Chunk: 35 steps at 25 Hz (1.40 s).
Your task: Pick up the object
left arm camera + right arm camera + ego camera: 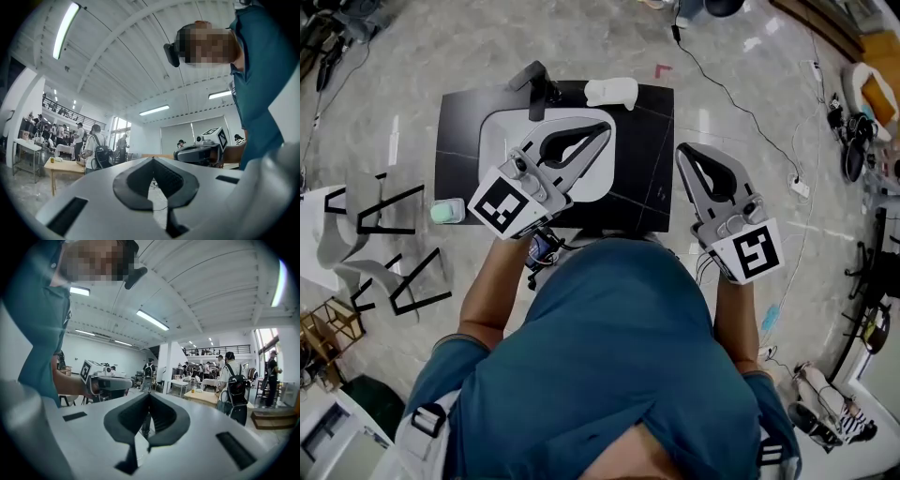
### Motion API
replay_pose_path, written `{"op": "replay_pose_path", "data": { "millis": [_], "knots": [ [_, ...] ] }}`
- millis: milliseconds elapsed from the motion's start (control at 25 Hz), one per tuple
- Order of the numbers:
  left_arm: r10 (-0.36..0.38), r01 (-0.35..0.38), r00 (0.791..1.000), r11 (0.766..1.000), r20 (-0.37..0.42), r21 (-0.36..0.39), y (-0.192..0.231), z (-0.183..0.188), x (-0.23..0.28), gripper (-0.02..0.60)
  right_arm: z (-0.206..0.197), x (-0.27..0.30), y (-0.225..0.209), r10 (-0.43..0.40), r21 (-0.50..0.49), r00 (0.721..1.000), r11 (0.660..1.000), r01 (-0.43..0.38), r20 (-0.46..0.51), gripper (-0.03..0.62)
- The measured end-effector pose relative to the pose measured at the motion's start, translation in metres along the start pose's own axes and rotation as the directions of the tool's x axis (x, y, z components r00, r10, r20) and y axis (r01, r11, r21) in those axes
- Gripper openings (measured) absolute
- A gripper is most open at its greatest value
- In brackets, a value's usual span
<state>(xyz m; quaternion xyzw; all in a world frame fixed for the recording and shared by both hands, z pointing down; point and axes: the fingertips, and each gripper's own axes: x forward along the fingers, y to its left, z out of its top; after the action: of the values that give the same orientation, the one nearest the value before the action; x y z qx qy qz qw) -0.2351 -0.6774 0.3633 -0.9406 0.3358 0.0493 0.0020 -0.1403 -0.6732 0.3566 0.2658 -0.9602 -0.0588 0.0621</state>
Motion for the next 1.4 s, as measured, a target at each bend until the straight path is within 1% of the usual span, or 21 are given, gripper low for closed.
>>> {"op": "replay_pose_path", "data": {
  "millis": [120, 240, 320, 400, 520, 600, 680, 720, 800, 880, 1000, 1040, 1080, 1120, 1240, 1280, 1360, 1400],
  "knots": [
    [0.024, -0.024, 1.000, 0.999, 0.005, -0.043, 0.009, -0.010, 0.007, 0.004, 0.000, 0.003, -0.006, 0.011, -0.002, 1.000, 1.000, -0.011, -0.001, 0.014],
    [0.054, -0.055, 0.999, 0.991, -0.008, -0.123, 0.022, -0.031, 0.013, 0.004, -0.004, 0.007, -0.014, 0.020, 0.012, 1.000, 1.000, -0.020, -0.011, 0.015],
    [0.077, -0.078, 0.997, 0.978, -0.016, -0.196, 0.034, -0.049, 0.018, 0.005, -0.007, 0.009, -0.018, 0.019, 0.040, 0.999, 0.999, -0.018, -0.026, 0.015],
    [0.105, -0.105, 0.994, 0.949, -0.015, -0.297, 0.047, -0.070, 0.022, 0.005, -0.010, 0.008, -0.022, 0.018, 0.049, 0.999, 0.999, -0.017, -0.038, 0.015],
    [0.142, -0.132, 0.990, 0.883, -0.013, -0.451, 0.064, -0.102, 0.027, 0.005, -0.018, 0.004, -0.029, 0.009, 0.055, 0.999, 0.998, -0.006, -0.053, 0.015],
    [0.151, -0.134, 0.988, 0.842, -0.009, -0.522, 0.074, -0.122, 0.029, 0.005, -0.021, 0.001, -0.034, 0.003, 0.051, 0.998, 0.999, 0.000, -0.060, 0.015],
    [0.160, -0.137, 0.987, 0.804, -0.010, -0.578, 0.084, -0.141, 0.032, 0.005, -0.024, -0.002, -0.038, -0.003, 0.046, 0.998, 0.999, 0.007, -0.067, 0.015],
    [0.171, -0.143, 0.985, 0.781, -0.012, -0.608, 0.089, -0.150, 0.033, 0.005, -0.025, -0.004, -0.039, -0.008, 0.052, 0.997, 0.999, 0.012, -0.074, 0.015],
    [0.199, -0.158, 0.980, 0.724, -0.016, -0.671, 0.098, -0.168, 0.036, 0.006, -0.028, -0.007, -0.042, -0.017, 0.068, 0.996, 0.997, 0.024, -0.092, 0.015],
    [0.223, -0.168, 0.975, 0.666, -0.021, -0.726, 0.106, -0.186, 0.039, 0.014, -0.030, -0.010, -0.045, -0.020, 0.051, 0.995, 0.998, 0.024, -0.094, 0.015],
    [0.252, -0.177, 0.967, 0.585, -0.030, -0.792, 0.116, -0.212, 0.043, 0.057, -0.032, -0.013, -0.048, -0.033, 0.067, 0.993, 0.997, 0.041, -0.111, 0.015],
    [0.261, -0.179, 0.965, 0.553, -0.035, -0.813, 0.119, -0.221, 0.044, 0.070, -0.033, -0.014, -0.050, -0.035, 0.065, 0.993, 0.997, 0.043, -0.113, 0.015],
    [0.273, -0.181, 0.961, 0.516, -0.039, -0.837, 0.122, -0.230, 0.046, 0.079, -0.033, -0.016, -0.051, -0.037, 0.057, 0.993, 0.997, 0.043, -0.113, 0.015],
    [0.288, -0.181, 0.957, 0.473, -0.043, -0.862, 0.125, -0.240, 0.046, 0.089, -0.034, -0.017, -0.053, -0.038, 0.050, 0.993, 0.998, 0.044, -0.113, 0.015],
    [0.337, -0.163, 0.940, 0.328, -0.045, -0.930, 0.135, -0.270, 0.048, 0.143, -0.037, -0.021, -0.056, -0.046, 0.049, 0.991, 0.997, 0.052, -0.123, 0.015],
    [0.350, -0.158, 0.935, 0.291, -0.049, -0.944, 0.138, -0.278, 0.048, 0.163, -0.038, -0.023, -0.057, -0.048, 0.051, 0.991, 0.997, 0.055, -0.128, 0.014],
    [0.376, -0.166, 0.924, 0.234, -0.068, -0.958, 0.143, -0.294, 0.047, 0.195, -0.040, -0.026, -0.060, -0.054, 0.049, 0.989, 0.997, 0.061, -0.134, 0.014],
    [0.393, -0.162, 0.917, 0.200, -0.072, -0.966, 0.146, -0.301, 0.047, 0.209, -0.041, -0.027, -0.062, -0.059, 0.053, 0.988, 0.996, 0.067, -0.139, 0.014]
  ]
}}
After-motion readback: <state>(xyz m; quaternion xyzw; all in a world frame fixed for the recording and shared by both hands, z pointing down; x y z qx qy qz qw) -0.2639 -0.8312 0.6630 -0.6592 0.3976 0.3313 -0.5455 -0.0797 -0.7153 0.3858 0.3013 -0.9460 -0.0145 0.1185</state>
